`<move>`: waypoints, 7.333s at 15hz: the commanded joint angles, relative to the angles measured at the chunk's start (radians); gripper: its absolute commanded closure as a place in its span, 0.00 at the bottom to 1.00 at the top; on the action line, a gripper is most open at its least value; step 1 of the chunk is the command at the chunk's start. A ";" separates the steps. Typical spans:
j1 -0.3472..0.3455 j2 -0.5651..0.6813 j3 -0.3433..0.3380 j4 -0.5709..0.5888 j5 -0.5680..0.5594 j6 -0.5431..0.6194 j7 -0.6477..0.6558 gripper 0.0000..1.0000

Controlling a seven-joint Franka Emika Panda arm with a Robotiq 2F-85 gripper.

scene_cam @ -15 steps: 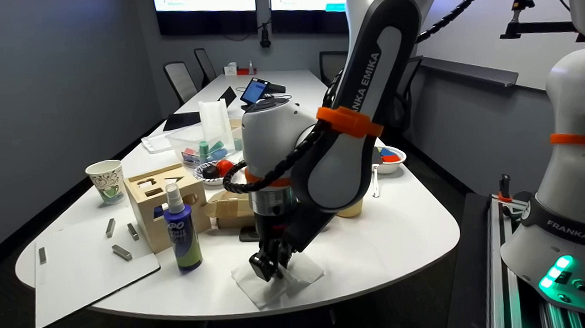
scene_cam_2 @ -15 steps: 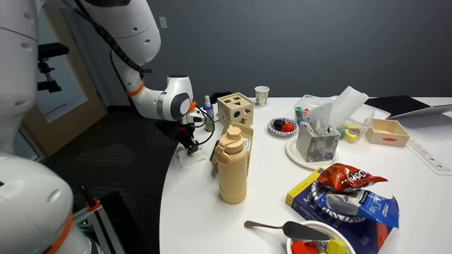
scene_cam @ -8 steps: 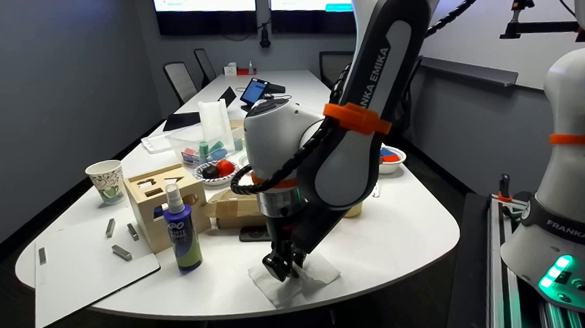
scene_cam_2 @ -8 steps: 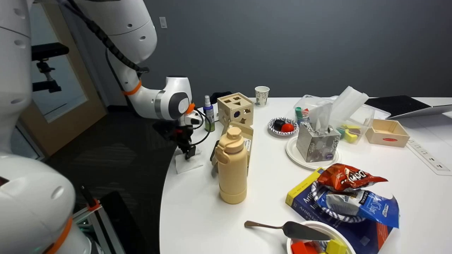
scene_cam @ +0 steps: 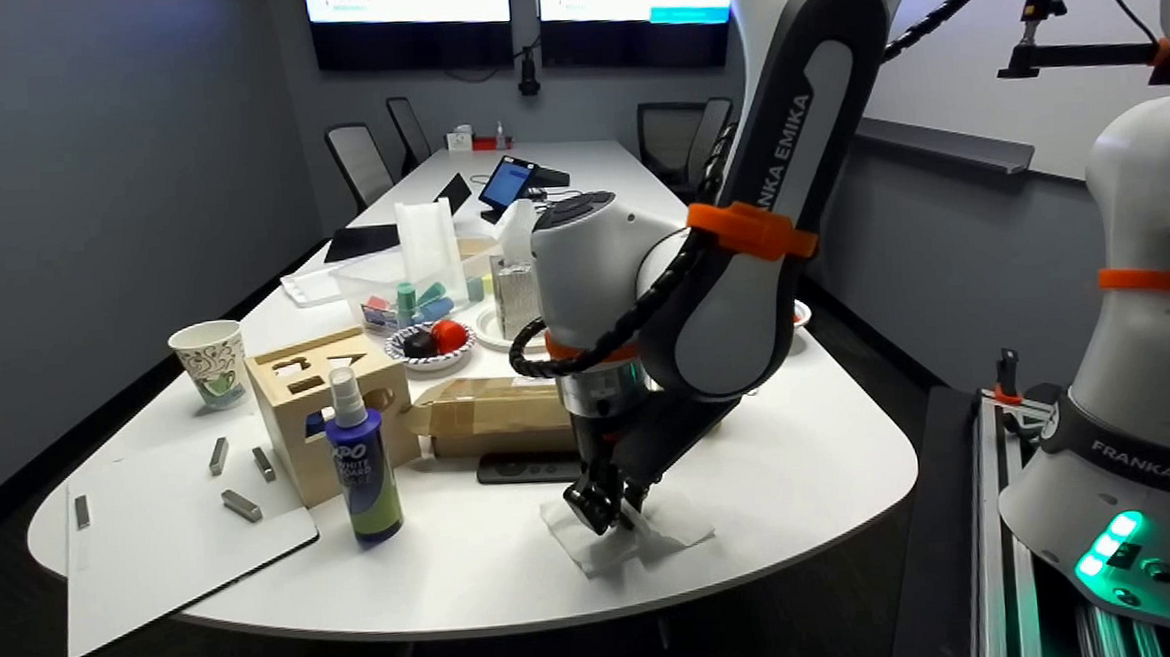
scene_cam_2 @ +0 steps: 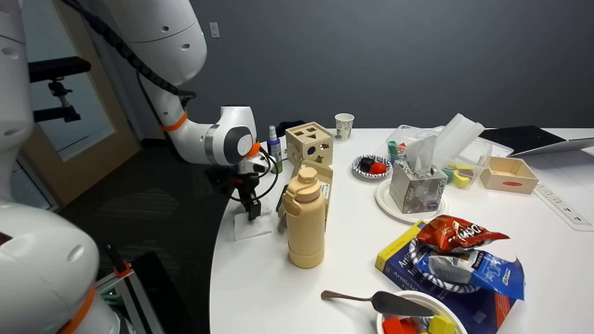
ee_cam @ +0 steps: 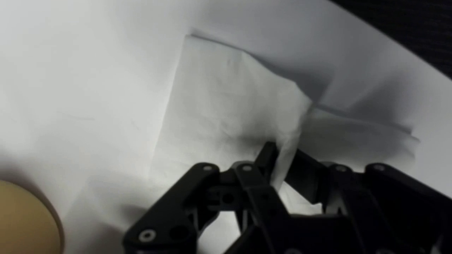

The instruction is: Unfold the napkin

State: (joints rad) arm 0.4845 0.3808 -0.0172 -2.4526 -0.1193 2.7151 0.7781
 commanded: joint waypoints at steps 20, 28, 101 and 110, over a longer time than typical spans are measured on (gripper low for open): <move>-0.151 -0.110 0.080 -0.186 0.153 -0.034 -0.177 0.97; -0.161 -0.136 0.004 -0.284 0.086 0.085 -0.012 0.97; -0.065 0.039 0.037 -0.044 0.080 0.147 -0.089 0.34; 0.007 -0.040 -0.025 -0.089 0.032 0.119 -0.032 0.00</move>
State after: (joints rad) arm 0.4465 0.4096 -0.0046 -2.4941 -0.0627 2.8434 0.7039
